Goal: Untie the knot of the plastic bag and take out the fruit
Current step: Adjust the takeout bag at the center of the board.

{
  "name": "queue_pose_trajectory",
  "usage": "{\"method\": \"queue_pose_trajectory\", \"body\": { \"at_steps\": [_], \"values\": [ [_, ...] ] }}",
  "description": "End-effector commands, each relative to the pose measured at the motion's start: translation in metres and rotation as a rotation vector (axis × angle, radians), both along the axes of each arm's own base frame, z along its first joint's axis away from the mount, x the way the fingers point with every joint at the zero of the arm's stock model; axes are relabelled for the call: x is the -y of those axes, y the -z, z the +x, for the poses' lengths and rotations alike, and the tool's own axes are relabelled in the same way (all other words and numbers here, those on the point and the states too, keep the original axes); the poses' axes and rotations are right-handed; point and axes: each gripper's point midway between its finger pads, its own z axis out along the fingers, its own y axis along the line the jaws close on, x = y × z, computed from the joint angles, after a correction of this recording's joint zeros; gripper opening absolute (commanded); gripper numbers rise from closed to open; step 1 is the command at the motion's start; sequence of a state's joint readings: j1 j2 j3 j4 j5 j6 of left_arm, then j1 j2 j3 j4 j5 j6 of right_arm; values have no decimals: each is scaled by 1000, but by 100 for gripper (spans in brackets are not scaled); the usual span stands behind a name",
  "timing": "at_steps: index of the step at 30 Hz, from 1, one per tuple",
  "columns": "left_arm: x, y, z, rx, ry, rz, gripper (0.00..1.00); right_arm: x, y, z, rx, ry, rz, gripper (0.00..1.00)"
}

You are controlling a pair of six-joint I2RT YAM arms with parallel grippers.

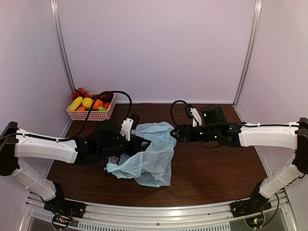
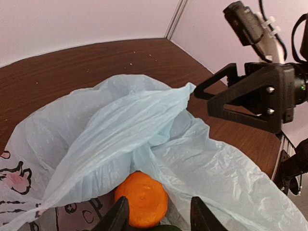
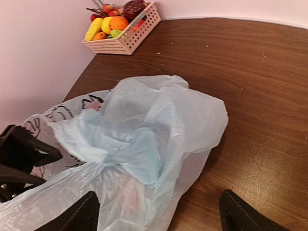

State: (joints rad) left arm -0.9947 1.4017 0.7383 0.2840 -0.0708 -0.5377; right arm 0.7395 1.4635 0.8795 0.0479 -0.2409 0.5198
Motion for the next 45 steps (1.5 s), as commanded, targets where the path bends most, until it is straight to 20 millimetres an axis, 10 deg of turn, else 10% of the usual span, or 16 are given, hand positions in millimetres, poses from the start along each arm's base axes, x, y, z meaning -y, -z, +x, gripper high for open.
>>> {"method": "queue_pose_trajectory", "body": {
  "at_steps": [1,11,20,32,39,45],
  "values": [
    [1,0,3,-12,-18,-17,44,-6,-47,-23,137,-83,-24,90],
    [-2,5,7,-29,-49,20,47,-75,-87,-99,279,-359,-14,99],
    [6,14,10,-50,-30,17,49,-125,-63,-132,267,-557,-68,85],
    [5,41,50,-89,-121,-16,52,-83,24,-186,71,-649,-247,0],
    [1,45,71,-70,-187,-15,52,-50,90,-226,-76,-713,-413,0],
    [1,41,68,-62,-160,-11,54,-36,97,-235,-120,-717,-444,0]
  ]
}}
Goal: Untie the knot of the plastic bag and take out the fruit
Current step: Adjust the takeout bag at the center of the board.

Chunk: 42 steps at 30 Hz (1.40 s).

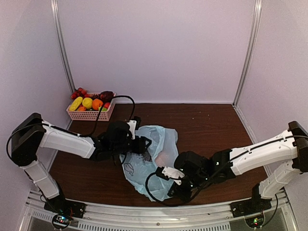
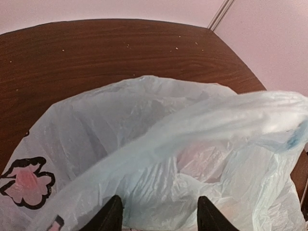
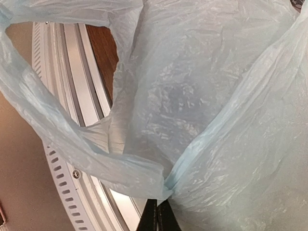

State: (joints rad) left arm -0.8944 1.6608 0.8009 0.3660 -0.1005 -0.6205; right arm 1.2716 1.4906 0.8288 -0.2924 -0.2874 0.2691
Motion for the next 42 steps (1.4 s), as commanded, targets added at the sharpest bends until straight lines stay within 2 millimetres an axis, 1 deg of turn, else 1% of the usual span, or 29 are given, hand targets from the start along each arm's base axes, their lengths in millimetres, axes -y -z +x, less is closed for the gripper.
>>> {"method": "queue_pose_trajectory", "body": {
  "at_steps": [1,3,4,5,6,7,9,11,13,16,18,20,21,24,27,28,30,31,36,38,39,42],
  "values": [
    [9,-27,6,59,30,-66,55,12,0,-3,-16,29,-27,5],
    [14,-34,-5,69,92,-90,59,7,-18,6,15,71,19,28],
    [16,-36,-13,67,130,-102,60,4,-29,11,31,98,47,42],
    [16,-39,-19,70,154,-107,62,2,-41,17,49,128,73,54],
    [15,-38,-25,71,173,-102,63,1,-53,24,73,162,99,63],
    [14,-40,-31,75,189,-97,65,1,-64,32,97,198,120,71],
    [12,-43,-41,80,210,-85,67,3,-87,45,141,260,159,82],
    [9,-47,-50,78,228,-81,70,6,-109,56,187,316,200,91],
    [7,-51,-58,78,242,-84,71,14,-125,74,250,410,217,98],
    [6,-52,-67,72,252,-73,72,29,-137,97,300,554,213,99],
    [2,-46,-69,46,231,-54,72,38,-135,112,324,636,186,99],
    [-2,-39,-68,22,202,-45,71,42,-136,122,353,686,157,99],
    [-3,-35,-69,10,197,-44,71,41,-133,126,365,693,134,99],
    [-5,-33,-70,-7,186,-59,70,32,-132,131,386,687,91,99],
    [-4,-32,-70,-8,183,-69,70,19,-128,132,388,676,77,99],
    [-3,-31,-69,-8,182,-71,67,14,-126,132,387,668,73,99],
    [-1,-30,-69,-7,183,-75,63,4,-121,131,384,657,57,99],
    [0,-30,-68,-8,182,-78,62,0,-116,132,382,655,46,98],
    [4,-27,-69,-11,186,-87,62,-20,-89,137,361,667,11,92],
    [4,-25,-69,-18,184,-88,61,-22,-75,143,370,695,-15,89],
    [2,-22,-67,-16,160,-79,62,-20,-72,146,378,717,-29,88],
    [-6,-13,-63,-27,121,-44,61,-14,-49,156,398,761,-99,82]
  ]
}}
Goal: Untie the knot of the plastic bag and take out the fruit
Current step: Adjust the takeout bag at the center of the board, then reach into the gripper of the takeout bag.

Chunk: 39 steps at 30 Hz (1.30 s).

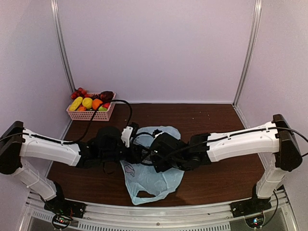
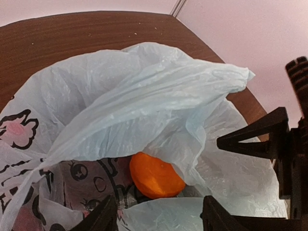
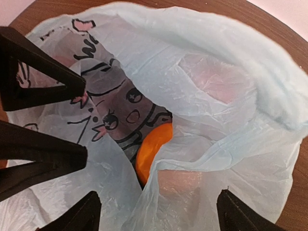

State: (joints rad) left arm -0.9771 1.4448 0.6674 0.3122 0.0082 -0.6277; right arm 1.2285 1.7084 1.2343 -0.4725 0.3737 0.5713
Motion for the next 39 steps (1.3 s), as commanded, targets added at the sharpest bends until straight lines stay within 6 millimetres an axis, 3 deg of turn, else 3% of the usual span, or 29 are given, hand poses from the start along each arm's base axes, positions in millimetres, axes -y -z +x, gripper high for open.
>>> {"method": "queue_pose_trajectory", "body": {
  "at_steps": [1,4,6,10,13,19,27,30,33,39],
  "values": [
    [-7,12,6,-2,-61,27,61,6,14,17,30,106,-46,80],
    [-11,18,6,-13,-69,42,61,4,25,23,35,111,-77,77],
    [-11,21,5,-18,-69,47,61,2,26,26,41,114,-84,68],
    [-12,23,5,-14,-64,68,62,2,17,30,50,132,-62,22],
    [-5,16,3,9,-32,67,62,7,7,31,45,146,9,1],
    [17,13,0,26,32,84,62,17,-17,31,18,142,254,0],
    [49,15,5,16,74,83,62,20,-13,32,-30,128,369,0],
    [57,29,9,-25,71,126,62,18,-16,32,-24,121,385,0],
    [60,43,14,-67,41,140,54,18,-20,33,-15,117,391,0],
    [61,61,12,-121,24,136,49,19,-22,32,-12,116,394,0]
  ]
}}
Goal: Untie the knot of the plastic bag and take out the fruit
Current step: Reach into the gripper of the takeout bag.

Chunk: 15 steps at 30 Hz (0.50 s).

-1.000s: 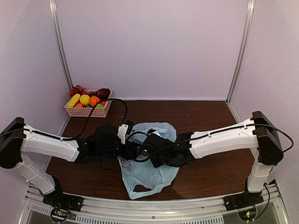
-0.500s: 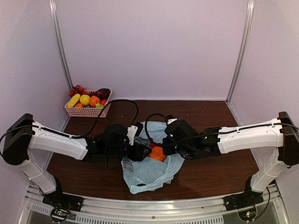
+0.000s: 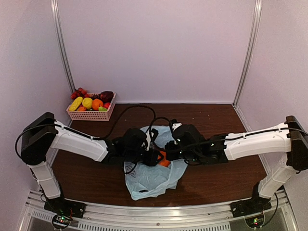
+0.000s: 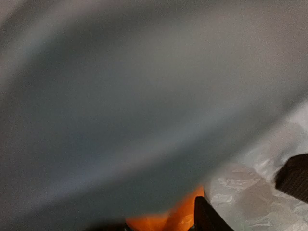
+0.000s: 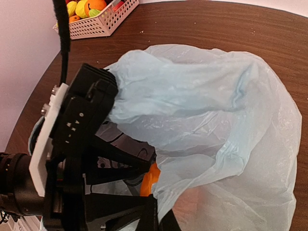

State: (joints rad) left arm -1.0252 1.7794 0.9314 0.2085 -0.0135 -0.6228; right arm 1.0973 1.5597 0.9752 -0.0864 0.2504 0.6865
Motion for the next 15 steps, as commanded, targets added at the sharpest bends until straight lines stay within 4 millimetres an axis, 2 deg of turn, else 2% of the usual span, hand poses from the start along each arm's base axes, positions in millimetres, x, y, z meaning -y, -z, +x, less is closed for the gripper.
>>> {"method": "queue_pose_trajectory", "body": {
  "at_steps": [1,7,15],
  "values": [
    [5,9,-5,-54,-4,-24,49,0,-9,-1,11,-3,33,0],
    [6,19,-12,-131,17,-85,48,-2,-9,-2,8,-13,35,0],
    [12,26,-10,-196,33,-158,45,-4,-9,-2,4,-21,36,0]
  ]
}}
